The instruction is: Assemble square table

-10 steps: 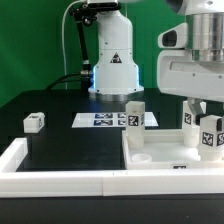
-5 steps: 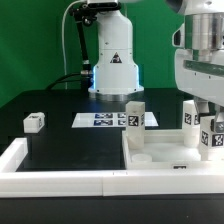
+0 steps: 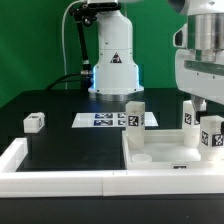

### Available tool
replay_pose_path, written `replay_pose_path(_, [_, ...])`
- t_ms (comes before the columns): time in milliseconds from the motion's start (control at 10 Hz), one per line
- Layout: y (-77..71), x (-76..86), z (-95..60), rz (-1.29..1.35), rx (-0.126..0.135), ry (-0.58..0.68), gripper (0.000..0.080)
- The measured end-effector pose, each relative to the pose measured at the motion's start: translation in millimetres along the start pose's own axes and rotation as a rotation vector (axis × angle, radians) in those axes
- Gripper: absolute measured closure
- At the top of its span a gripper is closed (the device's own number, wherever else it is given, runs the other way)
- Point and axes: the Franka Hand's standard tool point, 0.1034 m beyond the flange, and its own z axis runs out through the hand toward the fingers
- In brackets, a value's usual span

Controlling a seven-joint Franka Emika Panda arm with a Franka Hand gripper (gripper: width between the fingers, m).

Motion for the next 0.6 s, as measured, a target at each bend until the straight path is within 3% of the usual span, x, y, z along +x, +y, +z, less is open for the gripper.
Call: replay_pose_path(600, [-5.9, -2.3, -2.4, -0.674, 0.03, 0.019, 0.0151])
